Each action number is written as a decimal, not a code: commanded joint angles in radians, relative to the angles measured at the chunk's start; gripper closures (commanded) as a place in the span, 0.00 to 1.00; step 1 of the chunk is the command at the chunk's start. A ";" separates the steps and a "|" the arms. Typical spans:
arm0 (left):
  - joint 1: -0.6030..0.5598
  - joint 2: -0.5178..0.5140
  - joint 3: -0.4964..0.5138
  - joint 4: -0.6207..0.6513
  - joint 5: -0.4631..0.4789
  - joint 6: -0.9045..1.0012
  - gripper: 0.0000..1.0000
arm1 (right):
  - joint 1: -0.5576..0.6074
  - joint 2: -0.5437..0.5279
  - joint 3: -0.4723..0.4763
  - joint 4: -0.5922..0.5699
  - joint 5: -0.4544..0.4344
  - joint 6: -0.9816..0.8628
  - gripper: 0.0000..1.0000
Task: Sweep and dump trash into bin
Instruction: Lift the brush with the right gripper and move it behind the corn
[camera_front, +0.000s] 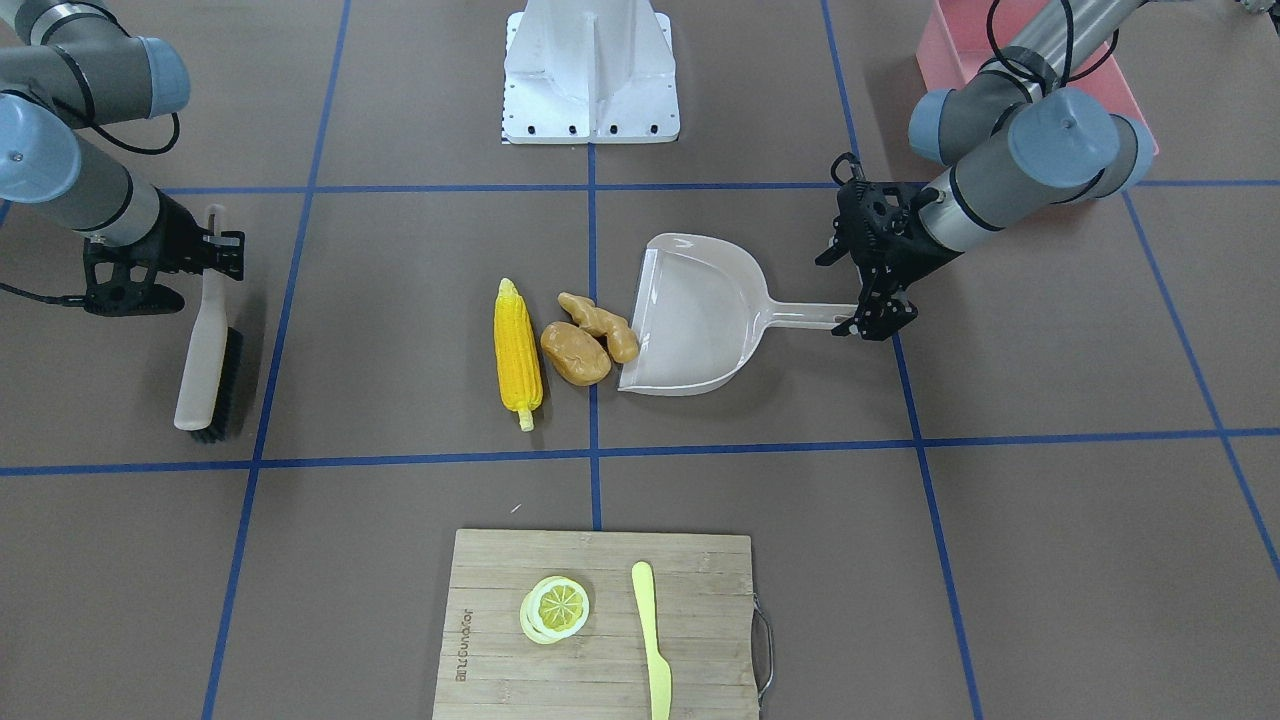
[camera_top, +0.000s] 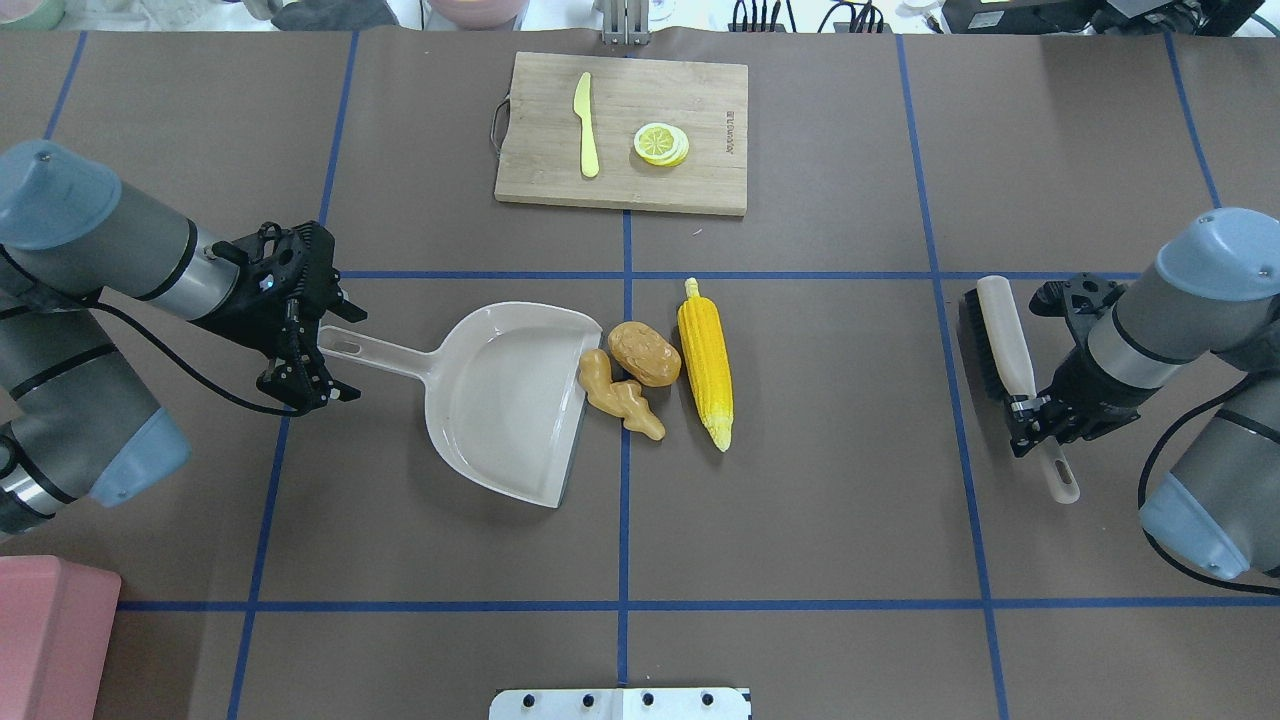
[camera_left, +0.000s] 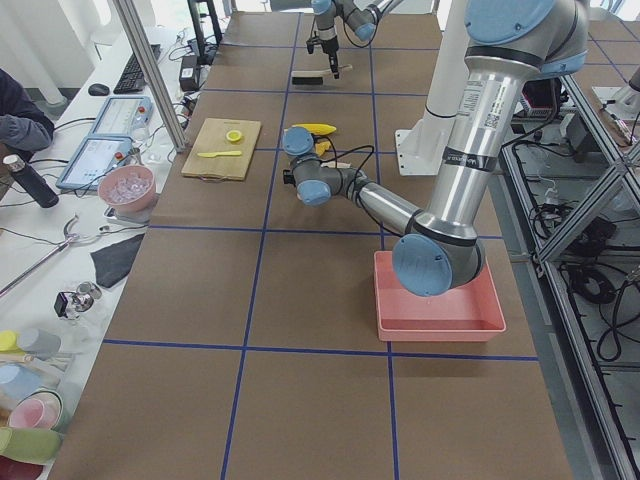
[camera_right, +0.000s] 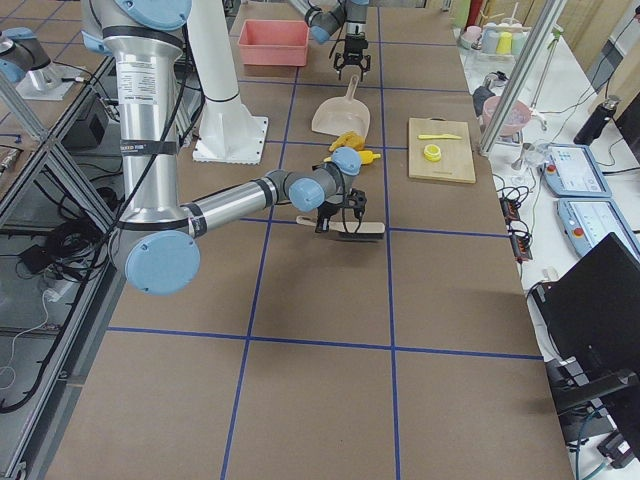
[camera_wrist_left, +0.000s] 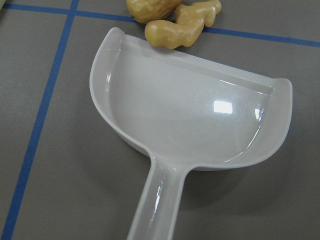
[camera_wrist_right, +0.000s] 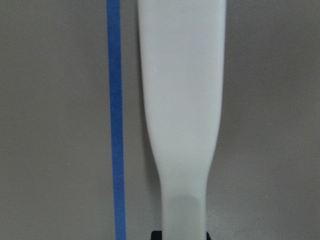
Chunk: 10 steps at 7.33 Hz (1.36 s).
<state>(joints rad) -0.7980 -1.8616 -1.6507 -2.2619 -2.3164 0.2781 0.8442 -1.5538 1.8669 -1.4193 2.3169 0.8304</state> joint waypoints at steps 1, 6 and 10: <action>-0.003 -0.025 0.061 -0.038 0.002 0.035 0.02 | 0.050 0.004 0.070 -0.065 0.036 -0.004 1.00; -0.004 -0.025 0.072 -0.033 0.000 0.050 0.03 | -0.040 0.250 0.163 -0.319 -0.039 -0.054 1.00; 0.011 -0.024 0.086 -0.044 0.005 0.047 0.03 | -0.172 0.348 0.149 -0.400 -0.149 -0.139 1.00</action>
<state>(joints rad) -0.7941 -1.8860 -1.5726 -2.3033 -2.3141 0.3251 0.7150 -1.2346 2.0228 -1.7783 2.1902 0.6904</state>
